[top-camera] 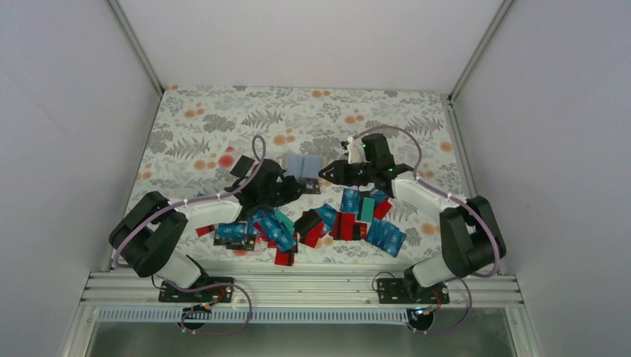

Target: Put the credit cards into the card holder

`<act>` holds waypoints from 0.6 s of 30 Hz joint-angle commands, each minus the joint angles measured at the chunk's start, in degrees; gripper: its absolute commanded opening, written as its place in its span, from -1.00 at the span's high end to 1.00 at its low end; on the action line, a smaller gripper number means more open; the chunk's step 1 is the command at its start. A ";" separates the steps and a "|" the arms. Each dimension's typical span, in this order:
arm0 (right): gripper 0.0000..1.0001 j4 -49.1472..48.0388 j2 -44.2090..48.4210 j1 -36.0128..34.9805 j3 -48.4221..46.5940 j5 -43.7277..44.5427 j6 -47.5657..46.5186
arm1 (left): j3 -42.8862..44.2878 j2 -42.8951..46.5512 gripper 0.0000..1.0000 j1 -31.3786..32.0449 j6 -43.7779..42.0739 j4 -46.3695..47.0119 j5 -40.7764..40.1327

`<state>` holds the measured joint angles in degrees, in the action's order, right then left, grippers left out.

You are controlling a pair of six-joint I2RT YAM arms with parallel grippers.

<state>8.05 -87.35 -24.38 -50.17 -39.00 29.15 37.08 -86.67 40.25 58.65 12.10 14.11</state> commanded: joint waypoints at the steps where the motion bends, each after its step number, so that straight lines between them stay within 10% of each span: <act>1: 0.29 -7.22 5.16 0.30 4.36 -0.03 11.55 | 3.83 2.31 0.95 -0.11 -0.63 -0.80 -1.43; 18: 0.11 -18.98 18.91 0.30 13.94 4.04 33.08 | 8.37 6.56 0.95 -0.26 3.77 5.96 -0.02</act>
<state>-6.57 -69.04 -24.29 -38.02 -35.44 57.14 44.25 -82.04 40.25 60.90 14.15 12.71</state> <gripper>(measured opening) 0.445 0.026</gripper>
